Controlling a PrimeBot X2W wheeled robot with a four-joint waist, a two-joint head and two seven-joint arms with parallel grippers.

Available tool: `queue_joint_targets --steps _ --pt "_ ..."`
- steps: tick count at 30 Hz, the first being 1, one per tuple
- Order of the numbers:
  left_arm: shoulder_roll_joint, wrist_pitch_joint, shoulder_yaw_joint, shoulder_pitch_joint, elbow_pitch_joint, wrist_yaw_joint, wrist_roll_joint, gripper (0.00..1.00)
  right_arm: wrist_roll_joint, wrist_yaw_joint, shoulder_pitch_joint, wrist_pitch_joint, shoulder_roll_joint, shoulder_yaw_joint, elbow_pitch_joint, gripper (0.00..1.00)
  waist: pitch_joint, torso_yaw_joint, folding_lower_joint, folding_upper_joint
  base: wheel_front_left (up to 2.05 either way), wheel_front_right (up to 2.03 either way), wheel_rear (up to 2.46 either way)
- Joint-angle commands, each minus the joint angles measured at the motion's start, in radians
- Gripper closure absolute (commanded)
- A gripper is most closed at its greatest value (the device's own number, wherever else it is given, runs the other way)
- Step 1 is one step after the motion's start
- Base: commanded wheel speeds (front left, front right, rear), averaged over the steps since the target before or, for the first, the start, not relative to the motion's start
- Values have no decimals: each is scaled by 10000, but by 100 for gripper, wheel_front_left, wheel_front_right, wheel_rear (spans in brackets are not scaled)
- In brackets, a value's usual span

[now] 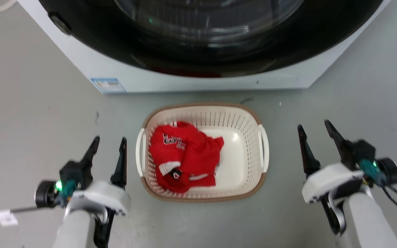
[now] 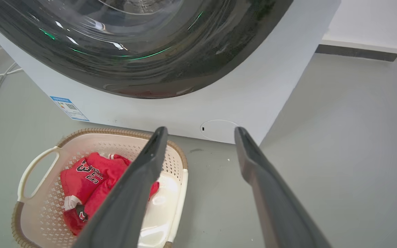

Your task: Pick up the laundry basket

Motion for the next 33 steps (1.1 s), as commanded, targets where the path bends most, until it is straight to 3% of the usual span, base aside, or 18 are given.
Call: queue_joint_targets --steps 1,7,17,33 --pt "186 -28 -202 -539 367 -14 -179 0 -24 -7 -522 187 -14 76 304 0 826 6 -2 0 0 0 0" --pt "645 -29 -837 -1895 1915 -5 -808 0 186 -7 -1768 910 -10 167 1535 0 1652 25 -2 0 0 0 0" --pt "1460 704 -3463 -4553 4937 -8 -2562 0 434 -7 -4070 1925 -16 972 3909 0 2978 129 -2 0 0 0 0" --pt "2828 3440 -7779 -6829 4948 -9 -6212 0 1257 -7 -6402 3763 -13 1966 6731 0 4178 218 -2 0 0 0 0"
